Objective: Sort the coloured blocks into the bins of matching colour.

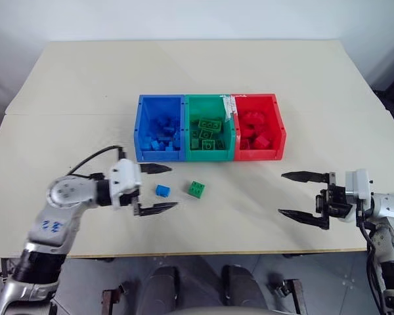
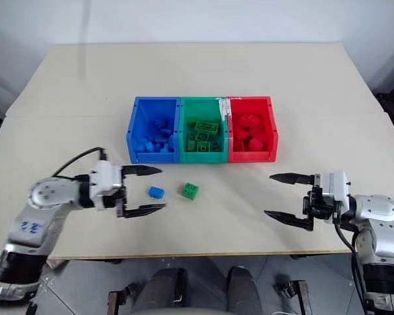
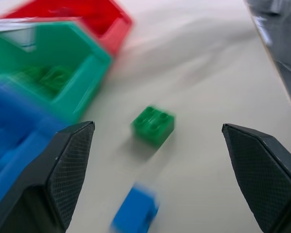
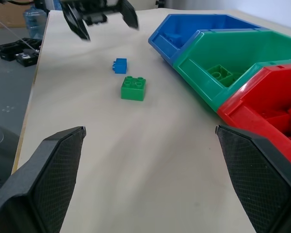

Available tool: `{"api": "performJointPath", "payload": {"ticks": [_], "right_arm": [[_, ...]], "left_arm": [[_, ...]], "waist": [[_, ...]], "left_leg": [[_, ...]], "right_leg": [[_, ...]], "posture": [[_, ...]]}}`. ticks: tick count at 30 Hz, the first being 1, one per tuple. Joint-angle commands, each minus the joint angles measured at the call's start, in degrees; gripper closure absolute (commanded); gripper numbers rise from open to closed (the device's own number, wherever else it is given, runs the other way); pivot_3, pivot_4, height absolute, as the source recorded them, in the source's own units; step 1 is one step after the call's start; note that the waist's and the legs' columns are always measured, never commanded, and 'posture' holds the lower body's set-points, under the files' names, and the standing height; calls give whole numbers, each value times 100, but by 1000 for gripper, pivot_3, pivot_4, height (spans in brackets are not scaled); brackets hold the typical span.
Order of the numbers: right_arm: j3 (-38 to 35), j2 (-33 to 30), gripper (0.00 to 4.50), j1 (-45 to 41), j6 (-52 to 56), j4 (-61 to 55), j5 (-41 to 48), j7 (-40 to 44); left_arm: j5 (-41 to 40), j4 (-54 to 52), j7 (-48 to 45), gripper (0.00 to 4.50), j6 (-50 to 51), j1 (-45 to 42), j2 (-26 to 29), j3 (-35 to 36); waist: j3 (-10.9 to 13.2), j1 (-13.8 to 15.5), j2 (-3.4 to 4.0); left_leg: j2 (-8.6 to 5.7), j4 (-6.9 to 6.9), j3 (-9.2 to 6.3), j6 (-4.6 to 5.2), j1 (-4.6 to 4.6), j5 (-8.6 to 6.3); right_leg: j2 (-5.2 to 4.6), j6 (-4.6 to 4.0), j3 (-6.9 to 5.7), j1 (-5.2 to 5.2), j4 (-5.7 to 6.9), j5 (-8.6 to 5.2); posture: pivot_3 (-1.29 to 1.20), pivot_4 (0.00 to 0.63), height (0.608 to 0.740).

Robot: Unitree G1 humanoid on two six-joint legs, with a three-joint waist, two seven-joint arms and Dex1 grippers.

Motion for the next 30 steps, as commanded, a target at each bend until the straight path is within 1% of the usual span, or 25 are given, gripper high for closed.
{"api": "performJointPath", "payload": {"ticks": [1, 6, 11, 14, 22, 24, 25, 28, 30], "right_arm": [[-70, -77, 24, -38, 51, -273, 64, -102], [-140, -74, 24, 88, 99, -527, 89, -310], [-232, -80, 24, 355, 144, -723, 105, -447], [-248, -78, 0, 463, 126, -779, 83, -495], [-146, -33, 0, 351, 42, -674, 9, -583], [-112, -34, 0, 238, 35, -598, -11, -574], [-105, -42, 0, 171, 29, -540, -26, -562], [-96, -57, 0, 34, 18, -403, -63, -524], [-98, -57, 0, -8, 9, -346, -80, -495]], "left_arm": [[634, 376, 35, 0, -118, -507, -299, -736], [1084, 1086, -30, 0, -310, -905, -595, -1236], [1281, 1628, -126, 0, -717, -1120, -753, -1339], [1309, 1785, -93, 533, -957, -1178, -823, -1285], [1236, 1833, -239, 2972, -996, -1182, -754, -1141], [1130, 1784, -163, 2984, -1011, -1160, -827, -1008], [949, 1730, -127, 2984, -1010, -1149, -898, -852], [240, 1485, 9, 2984, -750, -1149, -1074, -191], [-53, 1396, 114, 2984, -631, -1191, -1058, 203]], "waist": [[0, 3, 0], [0, -27, 0], [0, -4, -1], [0, 11, -1], [0, -4, -1], [0, -6, -1], [0, -6, -1], [0, -9, -1], [0, -6, -1]], "left_leg": [[-2, 1, 1, 0, 0, 0], [3, -2, 8, 0, 0, 0], [2, 4, 9, 0, -1, 0], [1, 9, 9, 1, -1, 0], [3, 7, 9, 1, 0, 0], [3, 8, 9, 1, 0, 0], [2, 9, 9, 1, 0, 0], [4, 10, 7, 1, -1, 0], [4, 10, 5, 1, -2, 0]], "right_leg": [[0, 0, 1, 1, 0, 0], [7, 1, 4, -4, 1, 0], [4, 1, 6, -5, -2, 0], [2, 1, 7, -4, -2, 0], [4, 1, 7, -4, -1, 0], [4, 1, 7, -4, -1, 0], [4, 1, 7, -4, -1, 0], [3, 1, 7, -5, 0, 0], [2, 1, 5, -5, 0, 0]], "posture": [[0, 150, 740], [0, 150, 740], [0, 150, 740], [0, 150, 740], [0, 150, 740], [0, 150, 740], [0, 150, 740], [0, 150, 740], [0, 150, 740]]}}
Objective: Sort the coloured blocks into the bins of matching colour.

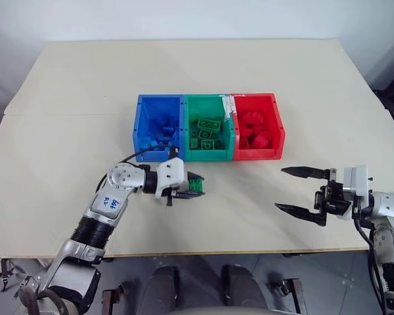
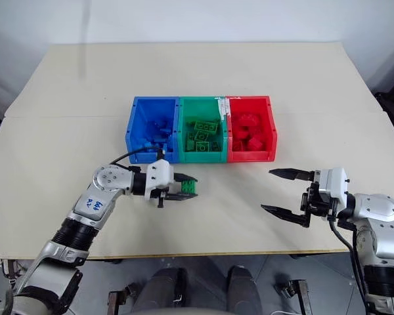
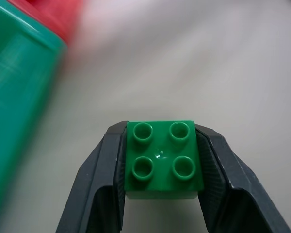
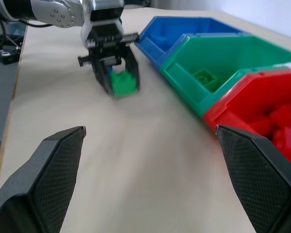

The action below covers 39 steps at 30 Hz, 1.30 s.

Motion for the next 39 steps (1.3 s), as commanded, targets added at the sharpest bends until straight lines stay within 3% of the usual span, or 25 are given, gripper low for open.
{"api": "performJointPath", "payload": {"ticks": [1, 6, 12, 16, 20, 22, 25, 28, 32, 36, 39], "right_arm": [[-20, -47, 0, -54, -106, 54, -4, 68], [-28, -53, 0, -185, -169, 222, -89, 64], [-24, -40, 0, -267, -213, 265, -147, 16], [-66, -56, 0, -231, -188, 199, -128, -29], [-63, -54, 0, -199, -204, 214, -137, -43], [-33, -32, 0, -214, -211, 243, -146, -36], [25, 5, 0, -242, -217, 268, -139, 7], [-31, -17, 0, -259, -81, 245, 43, 87], [-51, -122, 0, -196, 58, 262, 151, 265], [19, -88, 0, -182, -24, 388, 103, 394], [92, -41, 0, -247, -87, 488, 56, 434]], "left_arm": [[-595, -312, 290, 2984, 206, -146, 97, 817], [-378, 193, 750, 2984, 218, -733, 256, 1193], [151, 1606, 1066, 2984, -85, -1540, 124, 1016], [336, 2007, 1054, 1690, -201, -1680, 247, 991], [162, 1751, 813, 488, -205, -1459, 495, 1169], [-11, 1437, 691, 63, -220, -1199, 661, 1347], [-435, 733, 446, 63, -212, -611, 978, 1786], [-1032, -405, -258, 63, -212, 639, 1624, 2435], [-1285, -927, -431, 63, -238, 1941, 2000, 3182], [-1419, -1091, -428, 63, -216, 3249, 2021, 3929], [-1357, -972, -402, 63, -416, 3769, 1932, 4126]], "waist": [[0, 0, 0], [0, 18, 0], [0, 65, -1], [0, 59, -1], [2, 32, -4], [2, -9, -4], [2, -39, -3], [2, -125, -4], [2, -120, -4], [2, -127, -5], [2, -84, -6]], "left_leg": [[0, 0, -1, 0, 0, 0], [-3, 4, 1, 0, 1, 0], [-6, 3, 3, 0, 0, 0], [-5, -3, 3, 0, -3, 0], [-2, -6, 4, 0, -8, 0], [-2, -7, 4, 0, -7, 0], [1, -9, 5, 0, -7, 0], [8, -15, 8, -1, -6, 0], [9, -17, 5, -1, -3, -1], [16, -17, 10, 16, 10, -11], [16, -15, 10, 19, 10, -13]], "right_leg": [[0, 0, -1, 0, 2, 0], [-1, 1, -1, 3, 1, 1], [1, 5, -2, 3, 1, 3], [2, 6, -5, 0, 6, 3], [4, 6, -6, -5, 4, 3], [4, 6, -6, -5, 5, 3], [4, 6, -6, -5, 3, 3], [4, 6, -4, -8, 1, 3], [-4, 4, -11, -4, 0, 2], [-21, 4, -2, 6, -3, 2], [-23, 4, -3, 4, -9, 2]], "posture": [[0, 150, 740], [0, 150, 740], [0, 150, 740], [0, 150, 740], [0, 150, 740], [0, 150, 740], [0, 150, 740], [0, 150, 740], [0, 150, 740], [0, 150, 740], [0, 150, 740]]}}
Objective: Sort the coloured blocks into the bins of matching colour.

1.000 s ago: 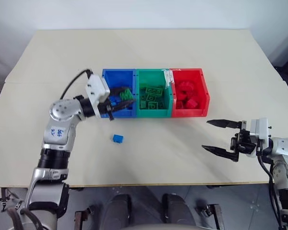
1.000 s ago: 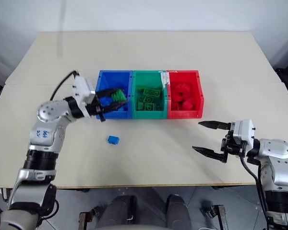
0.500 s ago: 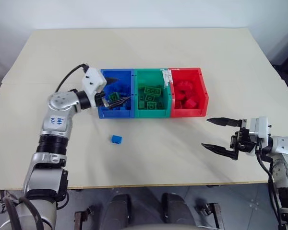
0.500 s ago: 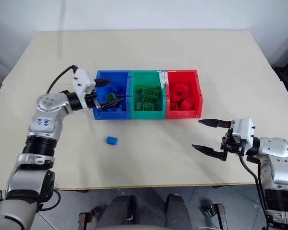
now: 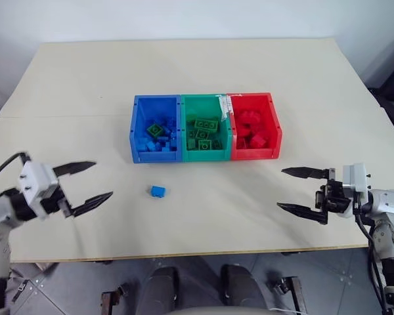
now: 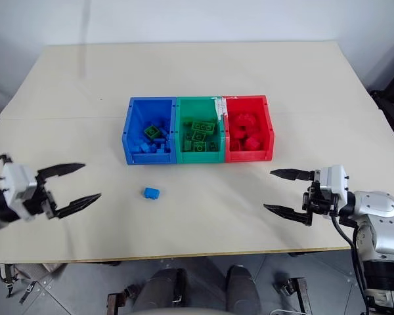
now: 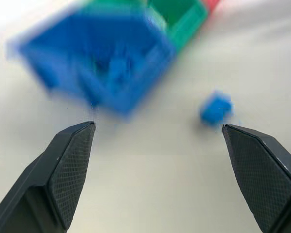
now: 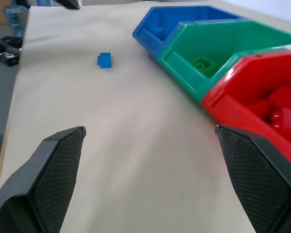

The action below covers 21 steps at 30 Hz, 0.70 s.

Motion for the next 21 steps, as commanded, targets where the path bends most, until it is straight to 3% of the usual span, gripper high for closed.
{"api": "performJointPath", "payload": {"ticks": [1, 5, 14, 21], "right_arm": [[10, 38, 0, -120, -115, 20, 19, 79], [80, 82, 0, -292, -182, 179, -27, 90], [155, 137, 0, -503, -308, 345, -115, 80], [202, 122, 0, -538, -348, 369, -143, 40]], "left_arm": [[-56, -14, 23, 63, -299, 415, -103, 382], [-69, -27, 78, 63, -429, 577, -217, 309], [247, -874, 640, 63, -156, -407, -718, -1262], [988, -41, 427, 63, -533, -1343, -915, -2516]], "waist": [[-1, 15, 0], [-1, 31, -1], [-2, 75, -3], [-2, 71, -2]], "left_leg": [[0, 0, 0, 0, 0, 0], [4, -3, 6, -2, 7, -5], [-1, -1, 10, -4, 6, -6], [-12, 1, 17, -6, 5, -4]], "right_leg": [[0, 0, 0, 0, -1, 0], [-1, -1, 4, -1, 0, 0], [0, -2, 4, -2, 8, 2], [14, -2, 3, -5, 7, 1]], "posture": [[0, 150, 740], [0, 150, 740], [0, 150, 740], [0, 150, 740]]}}
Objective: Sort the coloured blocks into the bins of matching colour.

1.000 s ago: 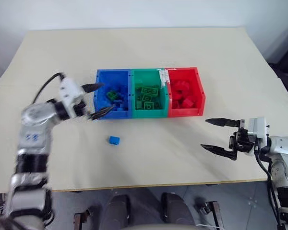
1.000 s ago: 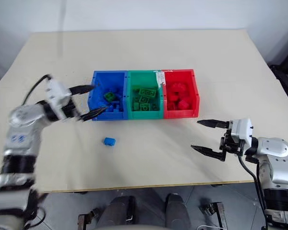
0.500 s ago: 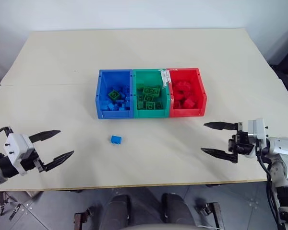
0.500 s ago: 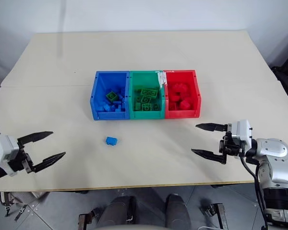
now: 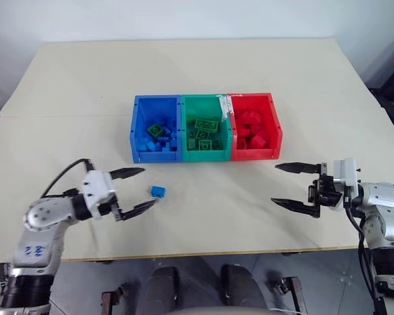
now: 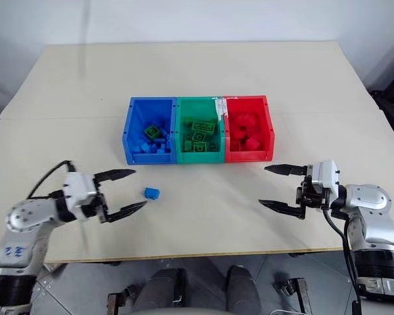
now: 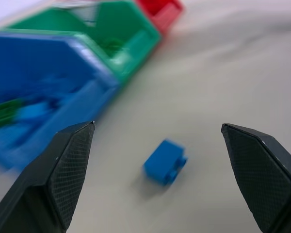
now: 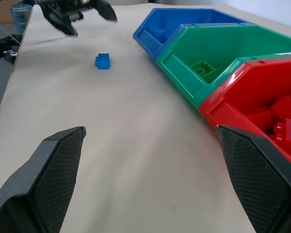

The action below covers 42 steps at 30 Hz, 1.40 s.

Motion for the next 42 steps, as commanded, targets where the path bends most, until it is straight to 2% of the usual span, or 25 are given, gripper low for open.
{"api": "performJointPath", "payload": {"ticks": [1, 4, 11, 14, 23, 24, 27, 32, 37, 42], "right_arm": [[-86, -10, 0, -29, -85, -80, 31, 5], [-98, -28, 0, 2, -71, -129, 33, -18], [-183, -87, 0, 151, -68, -254, 41, -79], [-230, -97, 0, 218, -70, -310, 43, -143], [-212, -47, 0, 289, -113, -356, 23, -257], [-203, -43, 0, 283, -118, -350, 21, -262], [-182, -42, 0, 249, -140, -304, 13, -253], [-132, -29, 0, 141, -179, -182, -23, -227], [-73, 3, 0, 54, -211, -103, -45, -212], [-51, 68, 0, -21, -259, -63, -64, -233]], "left_arm": [[294, 520, -228, 63, -345, -348, -44, -408], [461, 1000, -475, 63, -480, -656, -24, -725], [544, 1860, -751, 63, -904, -1083, -99, -931], [537, 2112, -948, 634, -997, -1220, -87, -998], [341, 2270, -1297, 3455, -1026, -1355, -156, -970], [298, 2241, -1317, 3554, -1015, -1350, -165, -939], [-106, 1910, -1392, 3553, -754, -1320, -197, -736], [-909, 1219, -583, 3553, 347, -1788, -342, -90], [-433, 1464, 388, 3553, 873, -2581, -446, -96], [110, 2308, 844, 3553, 776, -3305, -663, -318]], "waist": [[0, 0, 0], [0, 5, 0], [0, 7, 0], [0, 8, 0], [0, 14, 0], [0, 14, 0], [0, 11, 0], [1, 24, -1], [1, 20, -2], [1, 19, -2]], "left_leg": [[0, 1, 0, 0, 0, 0], [-1, 3, 0, 0, -1, 0], [0, 3, 0, 0, -3, 0], [-1, 8, 0, 0, -2, 0], [-1, 13, -1, 0, -2, 0], [-1, 14, 0, 0, -2, 0], [-1, 13, -1, 0, -3, 0], [2, 17, -7, 0, -9, 0], [-3, 27, -10, 0, -11, 0], [-3, 26, -7, 0, -12, 0]], "right_leg": [[0, 0, 0, 0, 0, 0], [0, 0, 0, -1, 0, 0], [0, 0, -2, -1, 1, 0], [-1, 0, -2, 0, 1, 0], [0, 0, -3, 0, 2, 0], [-1, 0, -3, 0, 1, 0], [0, 0, -3, 0, 2, 0], [-2, 1, -6, -1, 6, 1], [-2, 4, -10, 3, 6, 2], [2, 7, -11, 2, 6, 3]], "posture": [[0, 150, 740], [0, 150, 740], [0, 150, 740], [0, 150, 740], [0, 150, 740], [0, 150, 740], [0, 150, 740], [0, 150, 740], [0, 150, 740], [0, 150, 740]]}}
